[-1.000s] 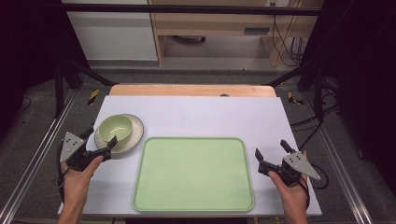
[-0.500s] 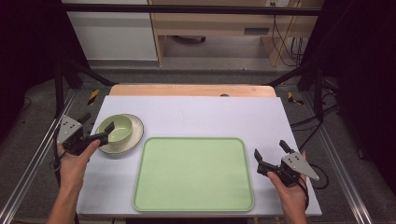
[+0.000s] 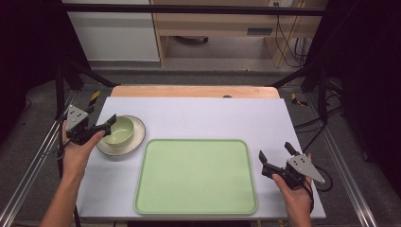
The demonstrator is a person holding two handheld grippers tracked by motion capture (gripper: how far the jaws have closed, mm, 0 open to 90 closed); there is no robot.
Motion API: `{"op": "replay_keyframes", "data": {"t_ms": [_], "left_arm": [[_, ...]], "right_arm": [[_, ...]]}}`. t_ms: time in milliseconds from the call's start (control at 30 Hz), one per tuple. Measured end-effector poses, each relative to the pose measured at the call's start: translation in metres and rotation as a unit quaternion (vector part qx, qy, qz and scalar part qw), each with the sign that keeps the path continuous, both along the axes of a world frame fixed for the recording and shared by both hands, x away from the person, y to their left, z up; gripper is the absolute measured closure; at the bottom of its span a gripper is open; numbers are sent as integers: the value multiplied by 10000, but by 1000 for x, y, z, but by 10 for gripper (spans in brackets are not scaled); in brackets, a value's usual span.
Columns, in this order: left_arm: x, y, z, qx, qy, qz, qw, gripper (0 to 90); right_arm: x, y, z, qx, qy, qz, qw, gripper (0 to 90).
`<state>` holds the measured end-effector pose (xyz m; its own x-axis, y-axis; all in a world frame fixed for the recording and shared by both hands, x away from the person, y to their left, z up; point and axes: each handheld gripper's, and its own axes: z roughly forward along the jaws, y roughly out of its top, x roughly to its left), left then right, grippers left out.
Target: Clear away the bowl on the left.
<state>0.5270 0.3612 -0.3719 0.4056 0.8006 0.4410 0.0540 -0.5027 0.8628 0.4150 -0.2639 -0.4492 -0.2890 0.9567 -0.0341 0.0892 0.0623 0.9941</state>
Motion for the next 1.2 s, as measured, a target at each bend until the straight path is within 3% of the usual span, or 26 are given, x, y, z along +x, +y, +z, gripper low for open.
{"op": "replay_keyframes", "data": {"t_ms": [100,300,433,567,667,933,1200], "left_arm": [[3,2,-6,45,166,128,9998,186],[9,9,-14,310,302,64,9990,239],[11,13,-20,221,466,187,9985,261],[14,17,-26,287,628,258,9973,285],[16,18,-31,231,820,297,9959,288],[21,19,-36,409,1050,397,9928,320],[25,23,-44,435,1449,607,9866,380]], "right_arm": [[0,0,0,5,3,6,10000,47],[0,0,0,30,4,15,10000,48],[0,0,0,31,11,2,10000,48],[0,1,0,26,33,27,10000,48],[0,1,0,22,30,35,10000,48],[1,2,-1,-4,42,57,10000,47],[1,2,-1,-17,55,60,10000,47]]}}
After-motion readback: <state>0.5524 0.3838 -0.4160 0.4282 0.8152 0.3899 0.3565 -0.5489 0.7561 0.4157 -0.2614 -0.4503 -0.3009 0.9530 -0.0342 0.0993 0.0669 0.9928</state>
